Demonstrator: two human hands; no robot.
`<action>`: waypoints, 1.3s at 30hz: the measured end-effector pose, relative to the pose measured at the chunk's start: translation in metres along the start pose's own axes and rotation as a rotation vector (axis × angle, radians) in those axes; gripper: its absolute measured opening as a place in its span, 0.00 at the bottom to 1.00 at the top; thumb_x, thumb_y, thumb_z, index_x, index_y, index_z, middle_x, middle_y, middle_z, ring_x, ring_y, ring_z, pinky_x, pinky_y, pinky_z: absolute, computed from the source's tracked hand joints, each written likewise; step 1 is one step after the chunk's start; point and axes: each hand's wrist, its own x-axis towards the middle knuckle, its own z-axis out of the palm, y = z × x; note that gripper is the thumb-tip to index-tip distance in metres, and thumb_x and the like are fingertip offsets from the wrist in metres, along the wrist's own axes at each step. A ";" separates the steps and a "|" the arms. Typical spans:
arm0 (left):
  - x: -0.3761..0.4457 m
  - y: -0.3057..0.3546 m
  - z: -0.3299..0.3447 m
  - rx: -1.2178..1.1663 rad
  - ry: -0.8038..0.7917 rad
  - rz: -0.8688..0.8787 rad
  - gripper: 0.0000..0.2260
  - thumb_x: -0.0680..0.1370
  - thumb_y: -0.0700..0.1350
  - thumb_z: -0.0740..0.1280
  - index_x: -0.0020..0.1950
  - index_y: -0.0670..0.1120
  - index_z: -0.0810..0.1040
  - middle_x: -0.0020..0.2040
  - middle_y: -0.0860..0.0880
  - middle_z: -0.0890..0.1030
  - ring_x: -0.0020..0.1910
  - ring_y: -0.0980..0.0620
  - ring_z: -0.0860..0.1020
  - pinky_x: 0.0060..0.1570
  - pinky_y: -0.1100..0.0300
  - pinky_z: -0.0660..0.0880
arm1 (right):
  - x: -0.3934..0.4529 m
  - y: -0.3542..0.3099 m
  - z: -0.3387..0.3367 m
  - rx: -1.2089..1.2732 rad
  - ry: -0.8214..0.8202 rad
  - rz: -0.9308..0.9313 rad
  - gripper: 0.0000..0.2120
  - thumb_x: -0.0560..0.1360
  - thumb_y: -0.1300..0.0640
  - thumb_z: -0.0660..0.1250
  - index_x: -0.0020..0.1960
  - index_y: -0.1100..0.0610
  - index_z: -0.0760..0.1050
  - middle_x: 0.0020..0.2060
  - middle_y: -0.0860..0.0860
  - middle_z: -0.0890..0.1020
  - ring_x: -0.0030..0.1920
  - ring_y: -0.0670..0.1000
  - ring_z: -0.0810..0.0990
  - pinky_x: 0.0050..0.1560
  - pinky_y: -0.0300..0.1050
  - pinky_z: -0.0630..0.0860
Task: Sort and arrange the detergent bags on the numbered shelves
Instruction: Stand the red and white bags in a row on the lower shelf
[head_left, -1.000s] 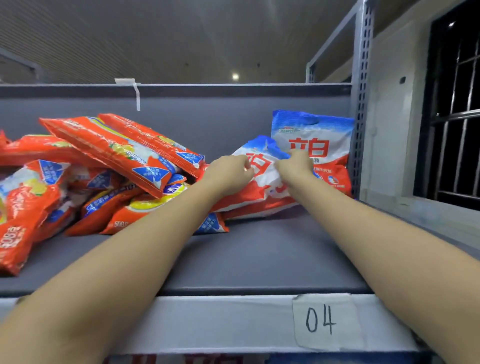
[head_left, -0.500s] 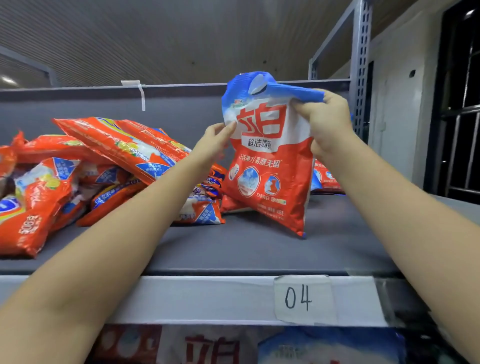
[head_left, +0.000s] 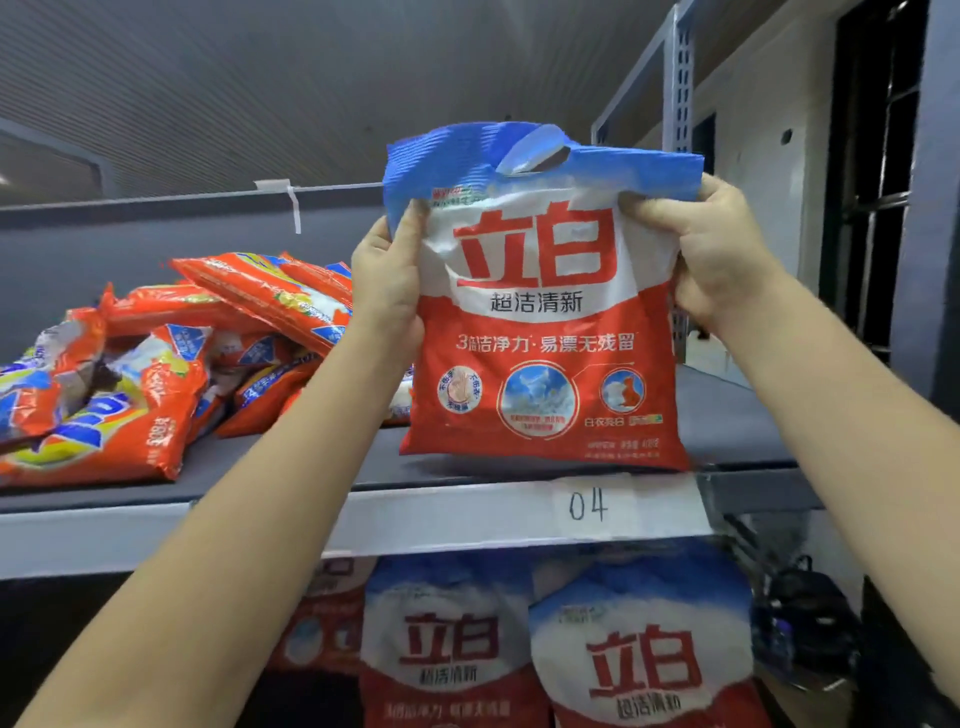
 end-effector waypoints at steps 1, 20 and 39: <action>-0.006 0.010 -0.001 -0.024 0.028 0.017 0.05 0.79 0.43 0.65 0.44 0.45 0.79 0.38 0.49 0.84 0.37 0.52 0.81 0.46 0.55 0.78 | -0.009 -0.004 0.002 0.007 0.000 0.011 0.06 0.75 0.61 0.66 0.51 0.57 0.75 0.38 0.47 0.85 0.41 0.48 0.84 0.41 0.42 0.80; -0.200 0.111 -0.134 0.178 0.115 -0.117 0.07 0.79 0.40 0.64 0.43 0.44 0.79 0.35 0.53 0.84 0.36 0.56 0.81 0.42 0.61 0.78 | -0.322 0.022 0.083 -0.082 -0.124 0.541 0.19 0.63 0.60 0.71 0.54 0.52 0.75 0.45 0.49 0.86 0.45 0.50 0.85 0.40 0.40 0.80; -0.322 0.022 -0.314 0.355 0.473 -0.645 0.09 0.77 0.45 0.68 0.38 0.45 0.78 0.35 0.48 0.83 0.35 0.51 0.81 0.38 0.57 0.78 | -0.446 0.171 0.130 -0.113 -0.170 1.078 0.21 0.67 0.61 0.75 0.58 0.54 0.75 0.49 0.51 0.85 0.49 0.52 0.84 0.47 0.43 0.80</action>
